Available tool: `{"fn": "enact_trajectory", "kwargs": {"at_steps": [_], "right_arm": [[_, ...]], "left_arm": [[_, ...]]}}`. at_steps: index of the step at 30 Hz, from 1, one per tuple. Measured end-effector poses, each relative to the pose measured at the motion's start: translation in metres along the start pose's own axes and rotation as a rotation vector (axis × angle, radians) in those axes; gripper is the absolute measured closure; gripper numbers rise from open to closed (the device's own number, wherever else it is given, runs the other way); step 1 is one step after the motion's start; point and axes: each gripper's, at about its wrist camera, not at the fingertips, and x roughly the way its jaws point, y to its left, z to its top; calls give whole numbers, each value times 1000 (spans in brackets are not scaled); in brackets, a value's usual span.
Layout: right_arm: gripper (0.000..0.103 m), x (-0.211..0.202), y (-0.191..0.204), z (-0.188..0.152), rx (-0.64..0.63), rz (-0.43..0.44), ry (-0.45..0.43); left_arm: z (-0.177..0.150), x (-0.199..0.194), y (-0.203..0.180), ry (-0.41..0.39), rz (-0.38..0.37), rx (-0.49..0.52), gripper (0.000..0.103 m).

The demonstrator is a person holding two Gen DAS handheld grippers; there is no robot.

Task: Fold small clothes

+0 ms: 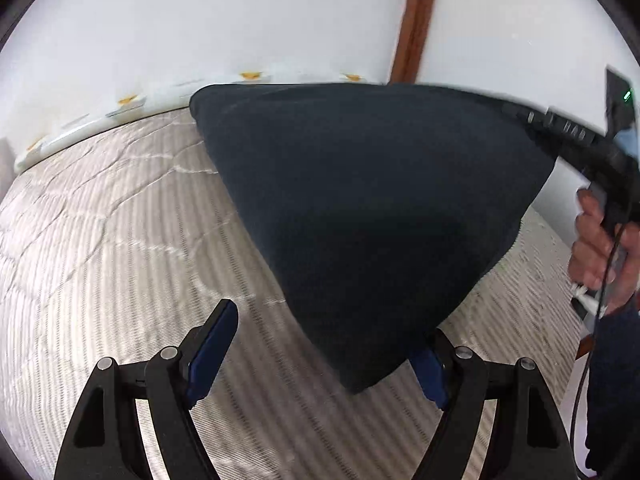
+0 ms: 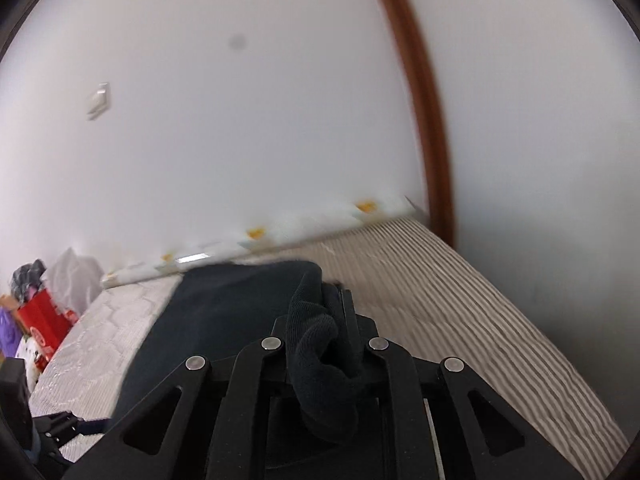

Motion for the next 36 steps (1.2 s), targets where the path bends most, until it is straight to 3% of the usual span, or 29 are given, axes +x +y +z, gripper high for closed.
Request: {"fn": "enact_trajectory", "kwargs": {"at_steps": [3, 6, 8, 9, 10, 11, 12, 15, 16, 19, 25, 28, 31, 36], "right_arm": [[91, 16, -33, -18, 82, -10, 111], [89, 27, -42, -34, 115, 6, 193], [81, 28, -46, -41, 138, 5, 231], [71, 27, -47, -44, 152, 1, 241], [58, 26, -50, -48, 178, -3, 258], [54, 28, -50, -51, 192, 6, 272], [54, 31, -47, -55, 200, 16, 292], [79, 44, -35, -60, 189, 56, 329], [81, 45, -25, -59, 175, 38, 311], [83, 48, 0, -57, 147, 50, 305], [83, 62, 67, -63, 120, 176, 336], [82, 54, 86, -69, 76, 212, 340], [81, 37, 92, -81, 14, 202, 339], [77, 19, 89, -81, -19, 148, 352]], "left_arm": [[-1, 0, -10, -9, 22, 17, 25], [6, 9, -6, -6, 35, 5, 27], [10, 13, -5, 1, 21, -13, 40], [11, 13, -4, -1, 13, -23, 46], [12, 13, -3, -7, 7, -31, 60], [12, 11, -2, -18, 19, -37, 68], [13, 9, -1, -34, 28, -41, 71], [12, 1, 8, -60, 34, -61, 79], [11, -1, 11, -68, 42, -70, 81], [6, -14, 33, -93, 85, -118, 82], [-14, -40, 99, -87, 140, -217, 82], [-30, -47, 121, -61, 114, -251, 82], [-42, -48, 126, -50, 83, -272, 81], [-54, -58, 115, -42, 98, -272, 79]]}}
